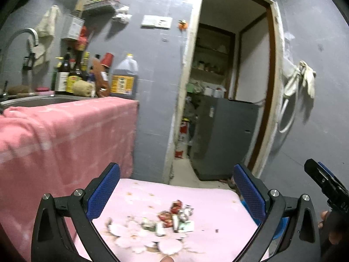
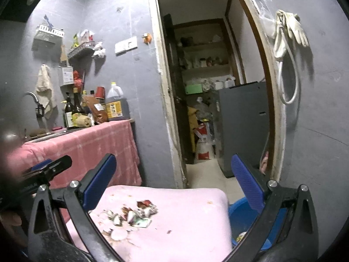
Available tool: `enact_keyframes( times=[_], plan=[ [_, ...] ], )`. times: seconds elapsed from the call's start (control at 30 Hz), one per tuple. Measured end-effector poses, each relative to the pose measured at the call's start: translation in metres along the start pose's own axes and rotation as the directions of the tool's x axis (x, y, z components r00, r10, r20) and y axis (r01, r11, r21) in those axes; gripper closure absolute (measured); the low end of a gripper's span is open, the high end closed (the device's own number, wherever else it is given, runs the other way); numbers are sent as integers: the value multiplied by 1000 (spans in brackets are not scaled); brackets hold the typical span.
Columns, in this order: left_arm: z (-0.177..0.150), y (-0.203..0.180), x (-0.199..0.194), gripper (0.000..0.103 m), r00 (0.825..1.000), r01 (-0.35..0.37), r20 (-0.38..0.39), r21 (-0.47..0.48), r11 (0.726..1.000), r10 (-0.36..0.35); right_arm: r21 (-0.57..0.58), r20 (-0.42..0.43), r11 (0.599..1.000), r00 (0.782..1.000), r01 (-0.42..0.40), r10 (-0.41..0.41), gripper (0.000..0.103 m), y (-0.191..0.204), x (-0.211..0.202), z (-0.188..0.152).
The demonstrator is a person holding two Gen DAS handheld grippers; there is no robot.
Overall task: Collect trash
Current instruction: 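Bring both tools back over the remaining trash pile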
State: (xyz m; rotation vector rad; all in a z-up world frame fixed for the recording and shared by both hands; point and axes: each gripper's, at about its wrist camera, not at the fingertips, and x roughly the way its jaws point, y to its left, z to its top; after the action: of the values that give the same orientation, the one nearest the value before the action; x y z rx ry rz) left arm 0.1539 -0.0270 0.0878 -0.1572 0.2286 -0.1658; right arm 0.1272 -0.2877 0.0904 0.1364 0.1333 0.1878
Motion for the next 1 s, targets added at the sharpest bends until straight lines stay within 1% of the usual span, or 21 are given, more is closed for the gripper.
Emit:
enact_keyframes(
  times=[0.17, 0.27, 0.43, 0.57, 0.73, 0.9, 0.97, 1.0],
  plan=[
    [-7, 25, -7, 1, 998, -66, 17, -12, 998, 66, 3, -15, 1000, 1000, -24, 24, 0, 15, 15, -9],
    [-16, 38, -4, 1, 996, -91, -7, -14, 996, 91, 5, -33, 999, 999, -38, 38, 0, 21, 26, -17],
    [-32, 56, 3, 1, 994, -96, -50, -39, 995, 94, 2, -82, 998, 994, -67, 67, 0, 27, 43, -37],
    [-47, 66, 11, 1, 992, -104, -82, -43, 994, 100, -28, -133, 996, 988, -85, 80, 0, 32, 59, -56],
    [-64, 69, 26, 1, 987, -113, -116, -22, 993, 109, -47, -182, 993, 979, -105, 95, 0, 33, 77, -76],
    [-83, 67, 40, 1, 983, -119, -140, 24, 993, 121, -58, -240, 990, 964, -131, 114, 1, 32, 97, -96],
    [-88, 68, 47, 1, 981, -109, -156, 34, 993, 113, -52, -273, 988, 954, -145, 126, 3, 30, 106, -104],
    [-90, 68, 50, 1, 980, -104, -163, 39, 994, 109, -51, -286, 988, 950, -149, 128, 6, 30, 109, -108]
  ],
)
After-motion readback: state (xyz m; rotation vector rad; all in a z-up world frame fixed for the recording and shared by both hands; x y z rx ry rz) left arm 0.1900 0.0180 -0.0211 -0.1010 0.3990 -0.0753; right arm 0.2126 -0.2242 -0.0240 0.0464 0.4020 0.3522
